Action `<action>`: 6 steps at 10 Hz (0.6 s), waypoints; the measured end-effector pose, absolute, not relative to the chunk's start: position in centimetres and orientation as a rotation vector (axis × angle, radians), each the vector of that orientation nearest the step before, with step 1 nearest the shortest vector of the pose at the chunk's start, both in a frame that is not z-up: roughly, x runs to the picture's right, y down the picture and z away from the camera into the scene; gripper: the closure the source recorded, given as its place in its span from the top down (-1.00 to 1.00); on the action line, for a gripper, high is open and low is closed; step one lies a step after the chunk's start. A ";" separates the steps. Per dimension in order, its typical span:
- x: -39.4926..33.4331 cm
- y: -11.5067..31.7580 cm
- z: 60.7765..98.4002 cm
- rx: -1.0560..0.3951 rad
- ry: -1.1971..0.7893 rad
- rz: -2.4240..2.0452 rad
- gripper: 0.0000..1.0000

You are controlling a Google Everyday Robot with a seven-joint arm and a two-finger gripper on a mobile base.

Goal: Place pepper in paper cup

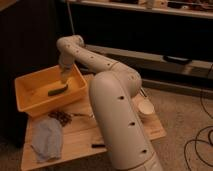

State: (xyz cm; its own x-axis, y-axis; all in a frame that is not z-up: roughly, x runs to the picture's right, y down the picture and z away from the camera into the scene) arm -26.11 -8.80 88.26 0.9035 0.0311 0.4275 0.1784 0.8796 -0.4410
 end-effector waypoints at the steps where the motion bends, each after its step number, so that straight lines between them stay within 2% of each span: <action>1: -26.2 -8.2 88.6 -0.504 -0.434 -0.092 0.30; 6: -27.0 -6.6 90.1 -0.512 -0.366 -0.136 0.30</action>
State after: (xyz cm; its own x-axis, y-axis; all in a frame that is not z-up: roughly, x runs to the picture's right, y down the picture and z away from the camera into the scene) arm -27.03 -6.59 90.13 0.9265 -0.0366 0.3745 0.2175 0.8643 -0.4536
